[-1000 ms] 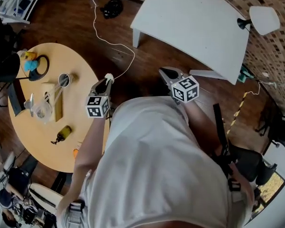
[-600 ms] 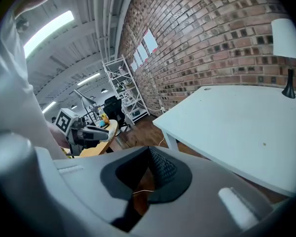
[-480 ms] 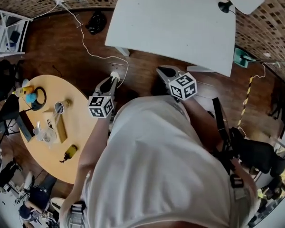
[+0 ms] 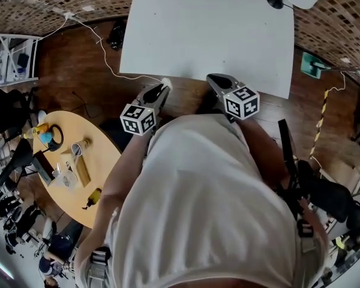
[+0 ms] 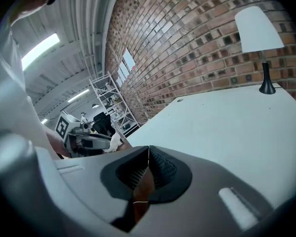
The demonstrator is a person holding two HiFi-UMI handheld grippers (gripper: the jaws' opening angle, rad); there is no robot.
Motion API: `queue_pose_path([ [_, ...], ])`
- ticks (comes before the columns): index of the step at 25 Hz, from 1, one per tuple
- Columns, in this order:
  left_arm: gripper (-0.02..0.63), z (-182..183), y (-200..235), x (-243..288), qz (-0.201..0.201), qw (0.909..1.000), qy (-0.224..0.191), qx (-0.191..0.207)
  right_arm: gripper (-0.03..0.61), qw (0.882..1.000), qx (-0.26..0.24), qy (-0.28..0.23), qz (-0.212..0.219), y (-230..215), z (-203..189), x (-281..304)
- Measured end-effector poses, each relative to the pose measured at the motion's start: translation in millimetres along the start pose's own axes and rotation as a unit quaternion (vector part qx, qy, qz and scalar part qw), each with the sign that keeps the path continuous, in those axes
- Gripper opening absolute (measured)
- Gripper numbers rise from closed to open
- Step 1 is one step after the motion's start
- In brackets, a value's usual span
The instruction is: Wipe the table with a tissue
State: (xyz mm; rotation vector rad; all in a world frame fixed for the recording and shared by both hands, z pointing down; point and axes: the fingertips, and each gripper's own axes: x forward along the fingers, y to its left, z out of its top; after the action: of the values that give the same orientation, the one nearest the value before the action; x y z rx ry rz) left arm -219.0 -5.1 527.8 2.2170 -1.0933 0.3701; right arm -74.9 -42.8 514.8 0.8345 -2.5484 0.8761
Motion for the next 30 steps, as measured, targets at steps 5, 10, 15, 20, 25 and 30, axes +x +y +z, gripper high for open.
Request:
queue_pose_path([
  [5,0.078,20.9,-19.1,50.6,-0.015,0.9996,0.018,0.017,0.009,1.000,0.009,-0.017,-0.012,-40.1,13.1,-20.7],
  [10,0.078,31.8,-22.4,87.2,0.004,0.9964,0.061,0.059,0.009,0.999,0.020,-0.027,-0.034,-71.2,17.1,-41.0],
  [15,0.078,31.8,-30.1,119.8,-0.016,0.9894,0.104,0.100,0.009,0.996,0.040,-0.033,-0.065,-86.8,9.9,-59.6],
  [20,0.080,22.4,-42.5,147.9,-0.069,0.9709,0.151,0.173,0.009,0.991,0.067,-0.042,-0.112,-93.2,4.2,-68.7],
  [25,0.080,12.3,-50.1,173.0,-0.105,0.9573,0.176,0.203,0.009,0.985,0.081,-0.044,-0.143,-97.3,-2.6,-71.2],
  [30,0.080,10.6,-54.0,186.0,-0.113,0.9439,0.199,0.238,0.009,0.978,0.104,-0.052,-0.175,-95.7,-16.3,-79.1],
])
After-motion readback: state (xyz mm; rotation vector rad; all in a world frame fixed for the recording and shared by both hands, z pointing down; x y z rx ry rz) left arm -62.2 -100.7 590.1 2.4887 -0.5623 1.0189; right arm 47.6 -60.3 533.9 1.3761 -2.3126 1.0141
